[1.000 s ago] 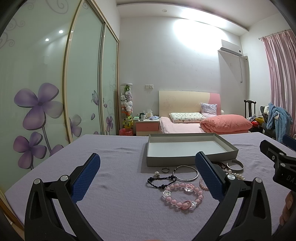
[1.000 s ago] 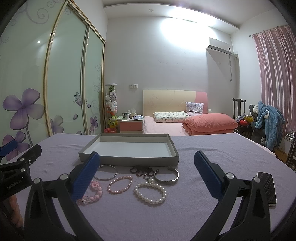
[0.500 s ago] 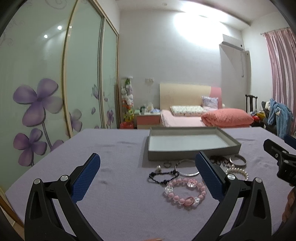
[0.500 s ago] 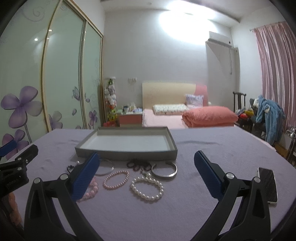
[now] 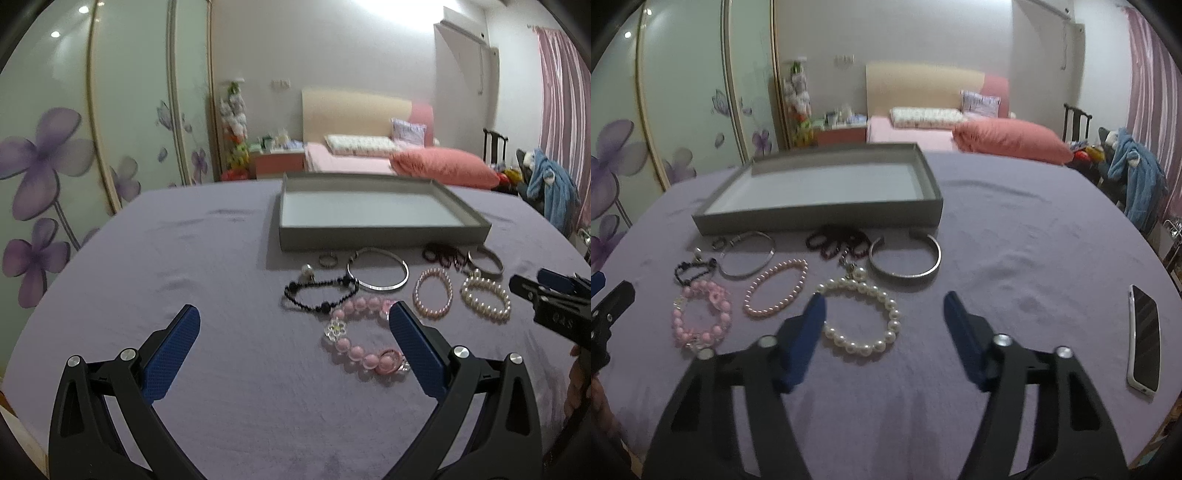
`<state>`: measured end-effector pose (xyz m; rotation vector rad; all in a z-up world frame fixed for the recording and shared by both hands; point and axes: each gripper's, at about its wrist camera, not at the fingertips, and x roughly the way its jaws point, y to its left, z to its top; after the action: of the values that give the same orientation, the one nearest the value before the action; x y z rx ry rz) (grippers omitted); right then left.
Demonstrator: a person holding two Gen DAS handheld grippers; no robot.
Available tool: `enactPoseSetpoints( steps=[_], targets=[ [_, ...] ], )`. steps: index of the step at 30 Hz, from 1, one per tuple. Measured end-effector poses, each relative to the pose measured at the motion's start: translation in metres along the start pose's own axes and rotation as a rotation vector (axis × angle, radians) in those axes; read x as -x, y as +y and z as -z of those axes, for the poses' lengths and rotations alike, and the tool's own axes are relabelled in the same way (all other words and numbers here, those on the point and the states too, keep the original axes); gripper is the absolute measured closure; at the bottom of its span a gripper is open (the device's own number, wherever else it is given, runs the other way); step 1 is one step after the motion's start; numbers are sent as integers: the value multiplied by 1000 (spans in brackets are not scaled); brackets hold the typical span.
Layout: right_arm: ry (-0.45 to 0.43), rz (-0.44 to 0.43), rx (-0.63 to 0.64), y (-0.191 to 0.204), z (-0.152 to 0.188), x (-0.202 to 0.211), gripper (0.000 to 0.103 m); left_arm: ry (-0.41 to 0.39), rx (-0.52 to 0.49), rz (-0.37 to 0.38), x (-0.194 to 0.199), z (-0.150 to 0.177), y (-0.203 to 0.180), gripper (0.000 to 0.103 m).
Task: Organize jewelry
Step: 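Close the left gripper on the pink bead bracelet while the right gripper closes on the white pearl bracelet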
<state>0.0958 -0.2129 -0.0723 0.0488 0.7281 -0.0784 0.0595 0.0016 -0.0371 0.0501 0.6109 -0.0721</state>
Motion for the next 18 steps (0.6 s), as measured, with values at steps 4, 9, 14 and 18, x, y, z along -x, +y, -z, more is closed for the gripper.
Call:
enactPoseSetpoints(
  steps=[4,9,14,18],
  targets=[
    [57,8,17,0,-3,-21,53,80,-19,28,-15,2,-3,11],
    [123,4,15,0,2,-35,60,200,-3,73,-35,6,-7,28],
    [159,-20,-15,-4,5,-41,65,250,4,100,-45,9,-11,37],
    [162,-20,-9,-4,4,-40,65,274,-1,105,-52,9,-14,47]
  ],
)
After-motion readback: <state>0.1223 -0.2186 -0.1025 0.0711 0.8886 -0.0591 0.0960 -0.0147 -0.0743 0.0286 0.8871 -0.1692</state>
